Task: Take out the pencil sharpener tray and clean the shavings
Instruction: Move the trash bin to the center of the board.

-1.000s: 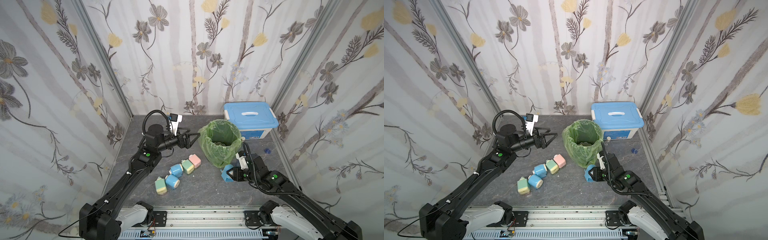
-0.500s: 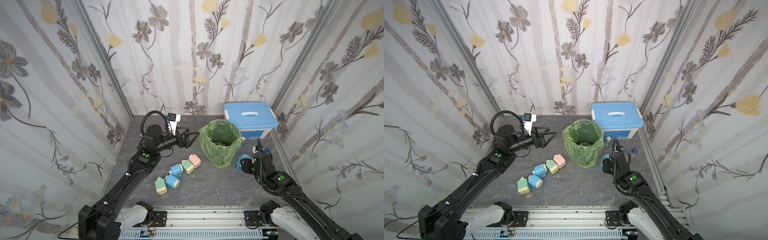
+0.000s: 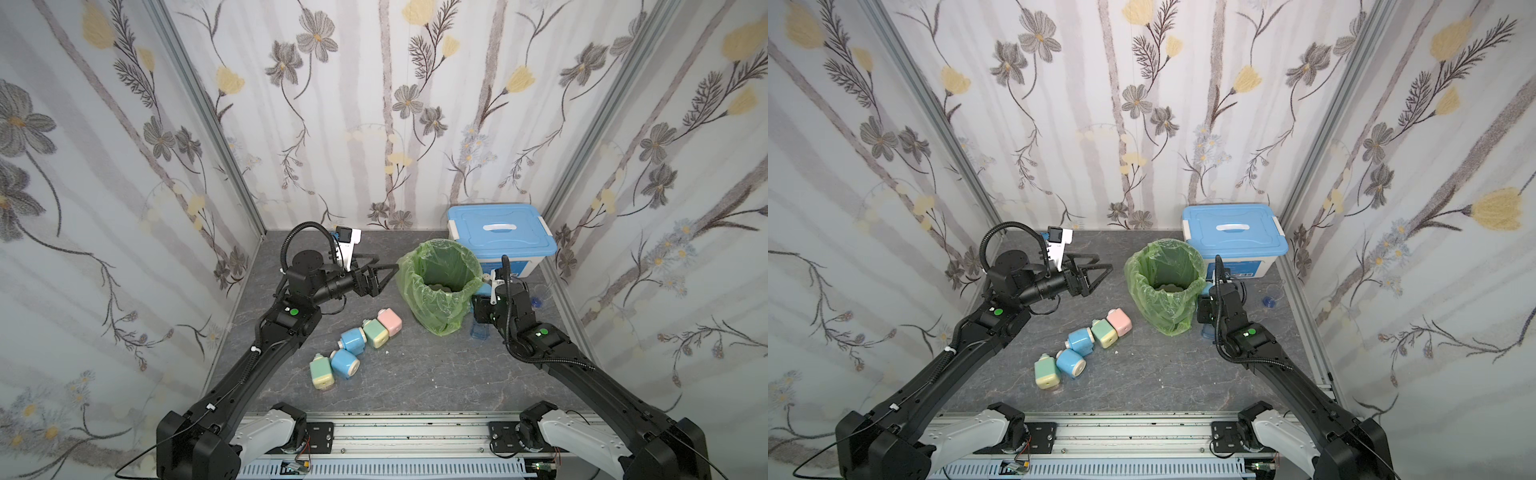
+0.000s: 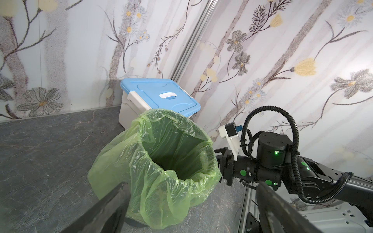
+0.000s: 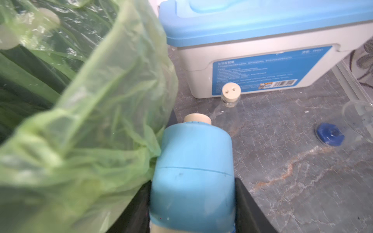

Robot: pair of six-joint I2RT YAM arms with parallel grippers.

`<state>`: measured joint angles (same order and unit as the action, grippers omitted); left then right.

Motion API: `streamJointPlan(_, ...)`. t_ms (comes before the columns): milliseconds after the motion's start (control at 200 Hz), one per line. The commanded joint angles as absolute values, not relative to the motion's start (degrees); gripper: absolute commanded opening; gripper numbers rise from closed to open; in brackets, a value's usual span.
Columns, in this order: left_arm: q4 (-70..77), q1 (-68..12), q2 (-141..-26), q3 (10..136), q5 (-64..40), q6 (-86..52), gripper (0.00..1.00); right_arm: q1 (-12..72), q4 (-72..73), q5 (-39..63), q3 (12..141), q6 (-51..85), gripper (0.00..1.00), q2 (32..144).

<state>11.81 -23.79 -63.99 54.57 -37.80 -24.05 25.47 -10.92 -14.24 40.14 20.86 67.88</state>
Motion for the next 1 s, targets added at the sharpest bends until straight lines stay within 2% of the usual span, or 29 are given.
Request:
streamJointPlan(0,14.0,-23.7,-63.8,54.5,-38.3,-24.1,1.00,26.8,-1.9,-10.5,40.3,16.8,0.38,69.6)
streamJointPlan(225,14.2,-23.7,-64.0,54.5,-38.7,-24.2,1.00,31.6,0.6,-9.9,41.8,15.9,0.38,75.3)
streamJointPlan(360,14.0,-23.7,-63.8,54.5,-38.8,-24.1,1.00,31.9,-2.3,-13.2,44.1,19.8,0.37,78.5)
streamJointPlan(729,15.0,-23.7,-64.6,54.4,-39.0,-24.7,1.00,31.3,-1.5,-12.4,34.1,29.5,0.38,77.9)
streamJointPlan(994,15.2,-23.7,-64.9,54.6,-39.3,-24.9,1.00,32.5,-1.8,-14.2,32.4,34.9,0.38,81.6)
